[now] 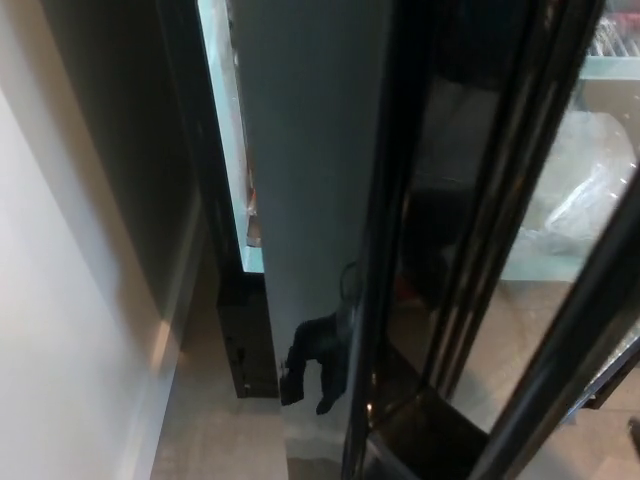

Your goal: The robot stands in front of a refrigerator with an opened door and closes the door by swing its right hand at the door

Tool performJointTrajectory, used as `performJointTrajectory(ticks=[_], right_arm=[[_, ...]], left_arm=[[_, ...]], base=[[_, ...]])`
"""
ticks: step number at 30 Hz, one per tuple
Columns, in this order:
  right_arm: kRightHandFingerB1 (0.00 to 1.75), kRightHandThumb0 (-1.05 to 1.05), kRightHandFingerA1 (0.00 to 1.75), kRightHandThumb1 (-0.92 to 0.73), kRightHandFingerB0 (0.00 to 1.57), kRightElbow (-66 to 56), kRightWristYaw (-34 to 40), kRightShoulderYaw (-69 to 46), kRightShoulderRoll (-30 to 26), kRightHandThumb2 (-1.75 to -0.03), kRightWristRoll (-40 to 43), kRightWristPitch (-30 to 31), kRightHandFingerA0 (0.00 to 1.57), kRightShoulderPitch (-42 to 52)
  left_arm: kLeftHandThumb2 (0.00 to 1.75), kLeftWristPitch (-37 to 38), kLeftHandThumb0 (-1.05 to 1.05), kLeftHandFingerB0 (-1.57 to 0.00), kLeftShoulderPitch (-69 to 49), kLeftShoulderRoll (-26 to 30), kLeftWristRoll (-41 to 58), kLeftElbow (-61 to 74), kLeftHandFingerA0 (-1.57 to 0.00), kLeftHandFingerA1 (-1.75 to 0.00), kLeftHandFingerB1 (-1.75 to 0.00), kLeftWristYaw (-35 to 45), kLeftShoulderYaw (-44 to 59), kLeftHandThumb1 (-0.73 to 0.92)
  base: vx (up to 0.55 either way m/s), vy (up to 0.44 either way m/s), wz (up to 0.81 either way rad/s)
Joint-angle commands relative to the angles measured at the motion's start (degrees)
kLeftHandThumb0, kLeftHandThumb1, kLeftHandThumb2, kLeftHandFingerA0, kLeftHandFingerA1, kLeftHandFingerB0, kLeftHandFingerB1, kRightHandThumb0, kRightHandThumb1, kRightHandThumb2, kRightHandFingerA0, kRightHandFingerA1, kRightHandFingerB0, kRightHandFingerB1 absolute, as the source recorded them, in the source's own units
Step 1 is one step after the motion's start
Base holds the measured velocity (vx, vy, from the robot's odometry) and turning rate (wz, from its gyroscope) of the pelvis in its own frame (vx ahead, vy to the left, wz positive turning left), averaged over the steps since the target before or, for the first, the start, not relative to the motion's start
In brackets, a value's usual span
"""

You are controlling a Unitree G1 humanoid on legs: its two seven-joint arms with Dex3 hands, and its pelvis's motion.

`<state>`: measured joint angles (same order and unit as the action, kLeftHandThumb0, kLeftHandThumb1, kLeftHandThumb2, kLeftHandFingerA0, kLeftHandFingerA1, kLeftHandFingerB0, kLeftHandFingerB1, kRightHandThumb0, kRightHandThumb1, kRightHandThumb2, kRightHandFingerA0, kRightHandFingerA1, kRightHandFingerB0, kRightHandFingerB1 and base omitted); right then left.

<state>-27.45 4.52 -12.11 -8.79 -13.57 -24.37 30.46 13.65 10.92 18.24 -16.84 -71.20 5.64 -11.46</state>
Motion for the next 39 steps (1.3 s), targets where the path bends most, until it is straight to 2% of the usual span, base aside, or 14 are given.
performJointTrajectory(ticks=[1,4,5,9,13,14,15,29,31,32,35,36,38,39], right_arm=[[0.44,-0.72,0.43,-0.56,0.23,-32.6,10.5,-9.2,2.7,-0.90,5.5,-7.6,0.11,-19.9],[0.30,-0.71,0.34,-0.73,0.25,-32.6,6.4,-5.5,0.6,-0.62,0.5,0.3,0.15,-29.5],[0.48,-0.36,0.52,-0.49,0.00,-31.6,3.2,-3.8,-0.9,-1.07,-4.5,3.9,0.01,-32.9],[0.21,-0.73,0.14,-0.67,0.02,-27.2,-6.6,0.3,-5.7,-0.93,-8.8,9.8,0.02,-34.2],[0.23,-0.67,0.21,-0.83,0.08,-21.0,-8.1,4.5,-5.7,-0.65,-13.8,10.6,0.03,-38.2],[0.27,-0.58,0.23,-0.79,0.16,-14.5,-8.3,7.2,-5.9,-0.67,-17.3,11.2,0.08,-41.1],[0.12,-0.82,0.08,-0.86,0.01,-9.0,-8.9,9.6,-6.4,-1.12,-20.6,12.7,0.00,-43.6],[0.24,-0.74,0.20,-0.74,0.06,45.8,-6.5,24.0,-11.2,-1.06,-33.1,20.0,0.00,-67.9],[0.22,-0.70,0.17,-0.92,0.06,56.7,-5.8,26.7,-11.6,-0.69,-35.0,21.9,0.01,-71.8],[0.22,-0.75,0.18,-0.77,0.04,61.5,-6.0,27.9,-11.8,-1.08,-35.7,23.1,0.00,-73.6],[0.22,-0.75,0.18,-0.77,0.04,64.9,-6.1,29.0,-12.0,-1.08,-35.7,23.9,0.00,-75.0],[0.19,-0.75,0.15,-0.75,0.00,68.0,-7.2,29.3,-12.4,-0.96,-35.5,25.6,0.02,-75.8],[0.22,-0.72,0.16,-0.92,0.00,74.2,-8.6,30.1,-12.9,-0.72,-34.8,27.9,0.00,-77.6],[0.21,-0.75,0.19,-0.77,0.03,75.0,-8.6,30.2,-13.0,-1.10,-34.4,27.9,0.00,-77.9]], left_arm=[[0.61,1.6,-0.38,-0.41,0.3,2.0,-1.9,-1.2,-0.52,-0.42,-0.36,0.6,-1.3,0.71],[0.60,1.4,-0.38,-0.41,0.5,1.7,-1.7,-1.2,-0.52,-0.42,-0.36,0.6,-1.4,0.71],[0.61,1.4,-0.38,-0.41,0.6,1.7,-1.7,-1.2,-0.53,-0.43,-0.36,0.6,-1.4,0.71],[0.61,1.4,-0.37,-0.41,0.9,1.6,-1.5,-1.1,-0.52,-0.42,-0.36,0.6,-1.4,0.71],[0.60,1.4,-0.37,-0.41,0.9,1.6,-1.7,-1.1,-0.51,-0.42,-0.36,0.6,-1.6,0.71],[0.61,1.3,-0.38,-0.41,1.0,1.4,-1.7,-1.2,-0.54,-0.45,-0.36,0.6,-1.6,0.70],[0.85,1.3,-0.44,-0.36,1.1,1.4,-1.7,-1.2,-0.51,-0.60,-0.48,0.6,-1.7,0.60],[0.60,1.8,-0.37,-0.42,1.6,1.0,-1.5,-0.9,-0.52,-0.42,-0.36,0.3,-1.8,0.70],[0.61,1.8,-0.38,-0.42,1.8,1.0,-1.9,-0.8,-0.51,-0.41,-0.36,0.2,-2.1,0.70],[0.60,1.7,-0.38,-0.43,1.9,1.0,-2.1,-0.8,-0.53,-0.42,-0.36,0.1,-2.3,0.70],[0.60,1.8,-0.38,-0.43,2.0,1.0,-2.0,-0.7,-0.53,-0.42,-0.36,0.1,-2.1,0.70],[0.85,1.8,-0.46,-0.39,2.0,1.1,-2.0,-0.6,-0.51,-0.58,-0.49,0.1,-2.2,0.60],[0.61,1.9,-0.38,-0.44,2.1,1.3,-1.8,-0.5,-0.55,-0.46,-0.37,0.3,-2.0,0.71],[0.86,1.9,-0.45,-0.39,2.2,1.3,-1.7,-0.5,-0.51,-0.60,-0.50,0.2,-1.9,0.59]], base=[[0.00,0.000,0.00],[0.00,0.000,0.00],[0.00,0.000,0.00],[0.00,0.000,0.00],[0.00,0.000,0.00],[0.00,0.000,0.00],[0.00,0.000,0.00],[0.00,0.000,0.00],[0.00,0.000,0.00],[0.00,0.000,0.00],[0.00,0.000,0.00],[0.00,0.000,0.00],[0.00,0.000,0.00],[0.00,0.000,0.00]])
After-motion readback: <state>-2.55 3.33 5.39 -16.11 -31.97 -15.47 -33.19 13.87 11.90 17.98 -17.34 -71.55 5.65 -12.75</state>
